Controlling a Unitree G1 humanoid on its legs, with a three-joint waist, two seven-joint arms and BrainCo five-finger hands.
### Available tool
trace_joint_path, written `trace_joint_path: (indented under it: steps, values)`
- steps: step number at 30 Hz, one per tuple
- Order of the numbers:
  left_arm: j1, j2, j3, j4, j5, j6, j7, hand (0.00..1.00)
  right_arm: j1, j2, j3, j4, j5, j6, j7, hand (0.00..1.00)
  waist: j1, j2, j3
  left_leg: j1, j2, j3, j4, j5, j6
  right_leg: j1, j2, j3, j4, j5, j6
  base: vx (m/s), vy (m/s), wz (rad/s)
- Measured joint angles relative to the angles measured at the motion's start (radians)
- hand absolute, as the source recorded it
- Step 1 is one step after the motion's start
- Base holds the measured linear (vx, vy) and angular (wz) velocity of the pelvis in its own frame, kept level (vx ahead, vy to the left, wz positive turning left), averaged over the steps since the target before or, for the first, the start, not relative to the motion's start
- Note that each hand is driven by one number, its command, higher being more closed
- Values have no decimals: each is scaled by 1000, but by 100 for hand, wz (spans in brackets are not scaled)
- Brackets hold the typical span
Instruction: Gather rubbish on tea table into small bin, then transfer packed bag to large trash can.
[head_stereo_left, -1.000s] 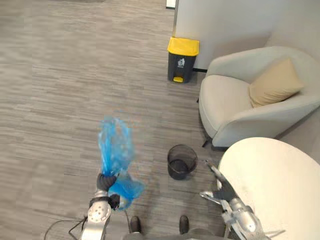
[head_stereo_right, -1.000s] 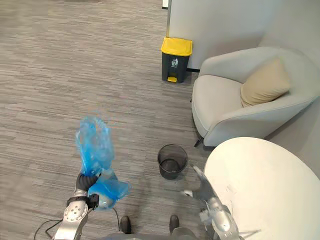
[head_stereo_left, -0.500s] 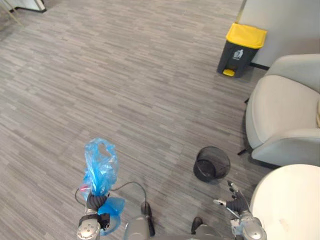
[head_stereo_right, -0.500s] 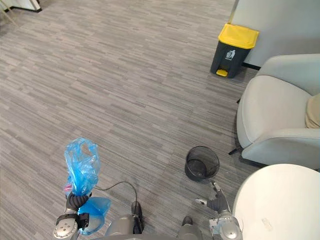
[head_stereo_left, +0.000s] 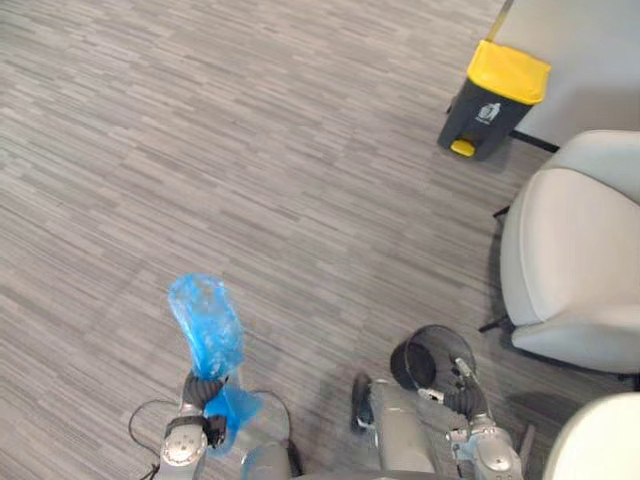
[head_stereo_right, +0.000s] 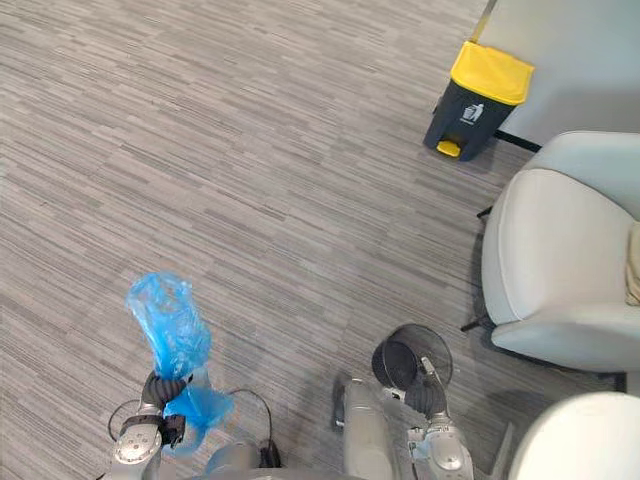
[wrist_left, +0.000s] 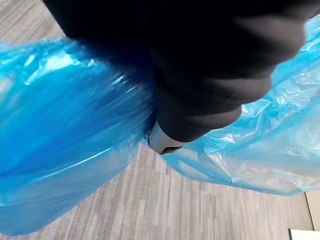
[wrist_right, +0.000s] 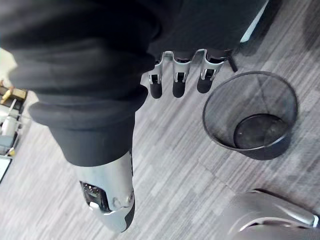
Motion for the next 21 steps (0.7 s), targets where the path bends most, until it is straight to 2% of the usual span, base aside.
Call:
trace_joint_path:
  steps: [1,2,4,5,6,7,8,9,10,11,12,13,14,15,16,17,18,19,20,21]
  values:
    - [13,-24,2,0,1,0,-1,100,2,-18,15,-45,1,-2,3,0,7,6,2,-83,43,-4,190,138,60,78,24,18,-56,-7,-4,579,-125,-46]
    - [18,-33,-4,0,1,0,-4,100,3,-24,21,-74,1,-2,3,0,15,6,3,-119,59,-6,282,124,66,151,43,43,-109,-7,-4,855,-128,-62]
    - [19,-46,-6,-17,0,0,-8,100,6,-22,20,-121,3,-6,-6,0,31,-14,5,-189,49,8,332,79,102,282,42,95,-208,-7,-5,707,-45,-50]
    - [20,-58,-6,-38,0,-2,-17,100,5,-24,17,-136,3,-8,-8,0,52,-20,5,-241,31,23,308,49,140,354,34,139,-257,-8,-5,656,71,-68]
    - [20,-60,-16,-53,0,-6,-21,100,-3,-24,18,-137,3,-7,-8,0,78,-29,7,-299,2,30,249,36,161,403,19,180,-277,-18,-20,634,108,-77]
    - [22,-61,-22,-62,-1,-7,-23,100,-9,-25,18,-136,3,-6,-8,0,87,-31,9,-333,-15,26,212,36,160,421,9,194,-282,-23,-16,732,195,-91]
    - [23,-69,-26,-79,-1,-11,-24,100,-21,-27,15,-135,3,-5,-9,0,107,-33,10,-397,-52,-1,108,41,152,448,-10,229,-286,-39,0,573,245,-100]
    - [30,-74,-32,-100,-1,-16,-23,100,-36,-34,14,-134,3,-5,-12,0,120,-27,6,-435,-87,-48,-50,71,108,468,-30,267,-279,-75,38,581,280,-108]
    - [36,-76,-39,-109,-2,-19,-21,100,-40,-36,15,-134,2,-6,-12,0,130,-15,-1,-440,-98,-80,-146,103,81,475,-34,287,-269,-98,63,605,348,-145]
    - [72,-94,-55,-130,-2,-30,-18,100,-40,-42,18,-131,2,-5,-14,0,149,31,-28,-437,-68,-155,-275,239,51,486,-16,329,-244,-167,135,496,316,-130]
    - [77,-96,-55,-122,-2,-28,-16,100,-49,-22,18,-112,2,-2,-16,0,152,8,-32,-447,-74,-128,-199,223,94,494,-36,356,-219,-204,154,716,409,-148]
    - [59,-84,-59,-119,-2,-17,-18,100,-34,8,19,-103,2,7,-16,0,155,-39,-51,-443,-83,-64,-114,122,109,474,-85,397,-155,-208,172,584,308,-98]
    - [58,-83,-60,-134,-2,-16,-18,100,-27,14,19,-105,1,7,-16,0,156,-54,-57,-431,-82,-37,-92,90,118,457,-97,415,-110,-195,193,702,331,-104]
    - [58,-77,-71,-158,-2,-16,-19,100,-27,23,18,-107,1,7,-16,0,155,-78,-54,-394,-82,3,-62,59,144,415,-114,439,19,-151,261,555,237,-85]
    - [47,-66,-82,-159,-2,-14,-19,100,-31,29,19,-108,1,8,-17,0,145,-90,-50,-353,-83,19,-62,43,161,353,-114,456,164,-98,341,521,209,-96]
    - [38,-56,-93,-159,-2,-4,-18,100,-36,30,20,-109,1,8,-17,0,131,-89,-48,-285,-81,29,-88,15,162,270,-98,450,342,-93,354,369,141,-79]
    - [36,-50,-95,-159,-2,-1,-18,100,-37,32,20,-109,1,8,-19,0,128,-89,-48,-241,-81,44,-112,5,157,231,-94,431,404,-101,334,421,133,-88]
    - [31,-40,-95,-159,-2,0,-14,100,-38,33,20,-109,1,8,-24,0,124,-84,-46,-152,-79,75,-170,-3,154,161,-93,367,463,-126,283,502,117,-78]
    - [23,-32,-97,-162,-3,-1,-11,100,-46,33,20,-110,1,8,-31,0,107,-71,-43,-73,-69,97,-235,-20,138,99,-92,275,448,-148,244,495,90,-67]
    - [20,-27,-98,-166,-4,-1,-7,100,-49,35,20,-109,1,8,-31,0,103,-60,-38,-42,-63,106,-263,-29,129,70,-92,231,425,-153,233,412,35,-53]
